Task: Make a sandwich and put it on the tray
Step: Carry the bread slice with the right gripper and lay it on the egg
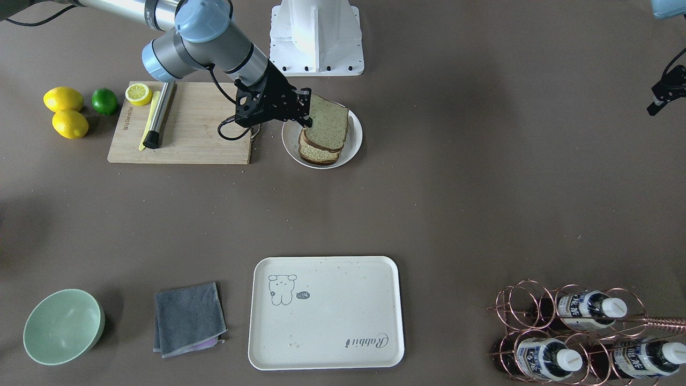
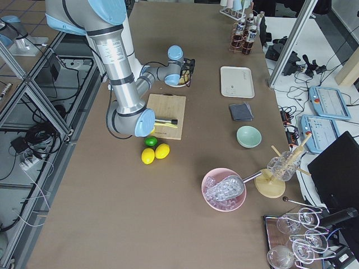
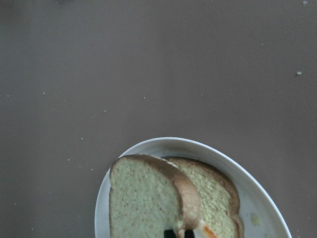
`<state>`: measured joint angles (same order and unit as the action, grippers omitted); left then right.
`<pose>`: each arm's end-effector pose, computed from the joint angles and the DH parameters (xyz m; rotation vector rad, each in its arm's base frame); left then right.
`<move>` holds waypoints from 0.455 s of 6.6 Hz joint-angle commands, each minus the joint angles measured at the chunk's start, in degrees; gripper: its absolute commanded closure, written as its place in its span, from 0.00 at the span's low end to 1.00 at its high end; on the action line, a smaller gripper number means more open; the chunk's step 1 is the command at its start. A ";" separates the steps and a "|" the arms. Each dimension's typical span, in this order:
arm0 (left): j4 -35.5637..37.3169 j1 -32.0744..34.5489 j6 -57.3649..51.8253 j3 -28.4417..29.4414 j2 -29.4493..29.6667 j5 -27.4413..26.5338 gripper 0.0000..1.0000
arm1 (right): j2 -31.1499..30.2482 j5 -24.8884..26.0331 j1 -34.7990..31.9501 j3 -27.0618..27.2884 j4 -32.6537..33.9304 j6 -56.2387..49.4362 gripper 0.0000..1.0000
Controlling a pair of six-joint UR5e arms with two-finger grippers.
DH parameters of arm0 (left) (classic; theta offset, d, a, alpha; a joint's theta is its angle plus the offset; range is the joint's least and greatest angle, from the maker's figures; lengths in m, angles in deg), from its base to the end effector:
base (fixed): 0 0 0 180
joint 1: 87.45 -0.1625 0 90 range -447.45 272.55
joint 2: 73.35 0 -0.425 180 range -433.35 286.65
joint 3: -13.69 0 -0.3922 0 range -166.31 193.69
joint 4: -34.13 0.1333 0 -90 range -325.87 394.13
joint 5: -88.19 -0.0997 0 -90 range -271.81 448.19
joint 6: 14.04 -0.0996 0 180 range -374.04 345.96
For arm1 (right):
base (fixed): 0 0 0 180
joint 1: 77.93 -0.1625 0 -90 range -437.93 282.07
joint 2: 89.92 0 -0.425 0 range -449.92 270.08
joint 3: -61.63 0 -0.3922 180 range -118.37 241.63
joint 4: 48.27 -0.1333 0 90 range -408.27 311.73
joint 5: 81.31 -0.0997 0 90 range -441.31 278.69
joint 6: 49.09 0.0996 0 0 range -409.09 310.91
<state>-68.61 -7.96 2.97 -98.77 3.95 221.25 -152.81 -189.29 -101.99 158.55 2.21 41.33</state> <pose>0.0111 -0.4180 0.5397 0.1866 0.8086 0.0407 -0.5406 -0.3537 0.2525 -0.0030 -1.2998 0.1641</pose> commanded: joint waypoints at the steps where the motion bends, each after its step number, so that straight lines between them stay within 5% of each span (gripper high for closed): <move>1: 0.00 -0.12 0.13 -0.04 0.04 0.09 0.02 | 0.58 1.27 0.06 -1.12 -0.12 0.02 0.01; 3: -3.75 -4.92 8.31 -0.39 2.65 5.25 0.02 | -0.11 1.46 -0.46 1.67 0.05 0.28 0.00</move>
<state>-69.65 -9.82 5.38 -99.10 4.69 223.55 -152.54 -187.99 -102.05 158.32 2.13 41.41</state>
